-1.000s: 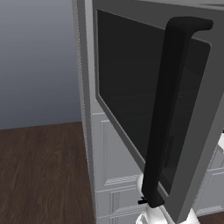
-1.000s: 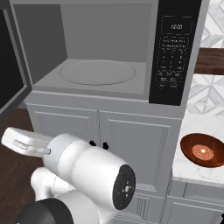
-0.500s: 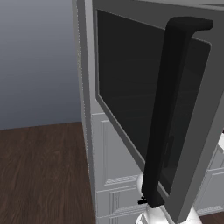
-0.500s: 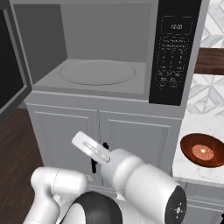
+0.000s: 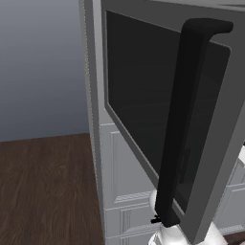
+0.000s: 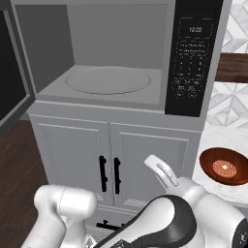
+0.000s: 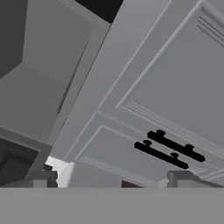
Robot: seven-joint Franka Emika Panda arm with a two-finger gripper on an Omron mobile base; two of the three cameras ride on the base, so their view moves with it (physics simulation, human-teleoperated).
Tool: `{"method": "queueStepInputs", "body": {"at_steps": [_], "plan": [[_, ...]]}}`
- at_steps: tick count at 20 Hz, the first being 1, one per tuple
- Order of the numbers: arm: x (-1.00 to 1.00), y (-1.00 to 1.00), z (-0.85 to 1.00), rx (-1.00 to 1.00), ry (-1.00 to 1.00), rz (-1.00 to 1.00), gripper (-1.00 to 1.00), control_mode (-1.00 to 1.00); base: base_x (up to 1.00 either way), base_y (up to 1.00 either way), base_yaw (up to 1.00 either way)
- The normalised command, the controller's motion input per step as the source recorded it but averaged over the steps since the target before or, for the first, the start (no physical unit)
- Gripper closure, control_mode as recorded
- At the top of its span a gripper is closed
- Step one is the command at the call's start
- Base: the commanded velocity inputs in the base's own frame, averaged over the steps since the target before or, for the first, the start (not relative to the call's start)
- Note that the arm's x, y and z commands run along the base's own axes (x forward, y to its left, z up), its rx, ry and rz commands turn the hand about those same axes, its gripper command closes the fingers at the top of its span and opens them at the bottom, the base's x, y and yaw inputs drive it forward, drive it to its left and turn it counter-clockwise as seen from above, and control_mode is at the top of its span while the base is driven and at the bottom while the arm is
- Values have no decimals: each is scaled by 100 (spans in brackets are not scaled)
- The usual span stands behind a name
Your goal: Open the microwave, place the bowl with waffle inside the microwave, then close the microwave door and turn it on.
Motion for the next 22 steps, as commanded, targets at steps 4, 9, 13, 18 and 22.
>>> {"method": "queueStepInputs", "body": {"at_steps": [4, 9, 13, 18, 22], "plan": [[86, -100, -74, 7, 11, -9, -100, -100, 0, 0, 0], [99, -100, -71, 1, 17, -6, -100, -100, 0, 0, 0], [88, -100, -81, 3, 20, -3, -100, -100, 0, 0, 0], [78, -100, -85, 7, 19, -2, -100, -100, 0, 0, 0], [62, -100, -70, 10, 17, -4, -100, -100, 0, 0, 0]]}}
